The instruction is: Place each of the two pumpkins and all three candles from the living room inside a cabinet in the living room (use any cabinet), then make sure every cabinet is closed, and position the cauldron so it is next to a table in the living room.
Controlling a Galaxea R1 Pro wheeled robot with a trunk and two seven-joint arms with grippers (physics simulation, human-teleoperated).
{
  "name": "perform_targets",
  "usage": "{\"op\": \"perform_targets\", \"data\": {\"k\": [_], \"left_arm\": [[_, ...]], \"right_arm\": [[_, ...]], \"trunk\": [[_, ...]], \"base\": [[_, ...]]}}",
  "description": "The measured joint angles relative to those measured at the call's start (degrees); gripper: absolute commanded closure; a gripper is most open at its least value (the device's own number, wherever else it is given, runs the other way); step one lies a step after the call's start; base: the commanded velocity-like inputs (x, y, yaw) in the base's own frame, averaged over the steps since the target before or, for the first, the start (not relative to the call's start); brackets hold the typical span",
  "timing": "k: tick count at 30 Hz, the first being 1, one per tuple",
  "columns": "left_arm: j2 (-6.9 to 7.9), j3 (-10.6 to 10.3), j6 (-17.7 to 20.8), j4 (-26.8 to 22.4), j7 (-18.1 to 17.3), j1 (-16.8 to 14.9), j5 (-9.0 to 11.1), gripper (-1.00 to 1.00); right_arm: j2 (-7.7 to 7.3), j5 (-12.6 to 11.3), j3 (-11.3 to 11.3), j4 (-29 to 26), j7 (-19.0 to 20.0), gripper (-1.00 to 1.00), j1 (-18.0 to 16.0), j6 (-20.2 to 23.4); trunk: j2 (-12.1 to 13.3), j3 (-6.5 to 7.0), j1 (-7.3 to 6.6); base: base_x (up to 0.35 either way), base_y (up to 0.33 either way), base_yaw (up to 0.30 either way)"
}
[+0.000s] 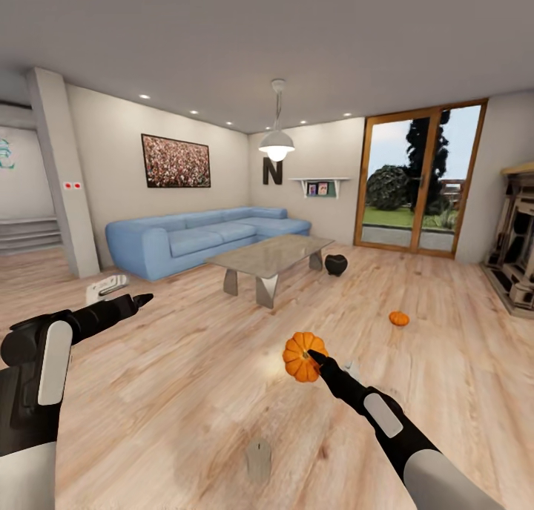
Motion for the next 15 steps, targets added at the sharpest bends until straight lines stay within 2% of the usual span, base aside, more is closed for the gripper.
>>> {"op": "perform_targets", "data": {"k": [15], "left_arm": [[0.0, 0.0, 0.0, 0.0, 0.0, 0.0, 0.01, -1.0]], "right_arm": [[0.06, 0.11, 0.05, 0.02, -0.02, 1.0, 0.01, -0.01]], "trunk": [[6.02, 2.69, -3.29]], "base": [[-0.05, 0.034, 0.282]]}}
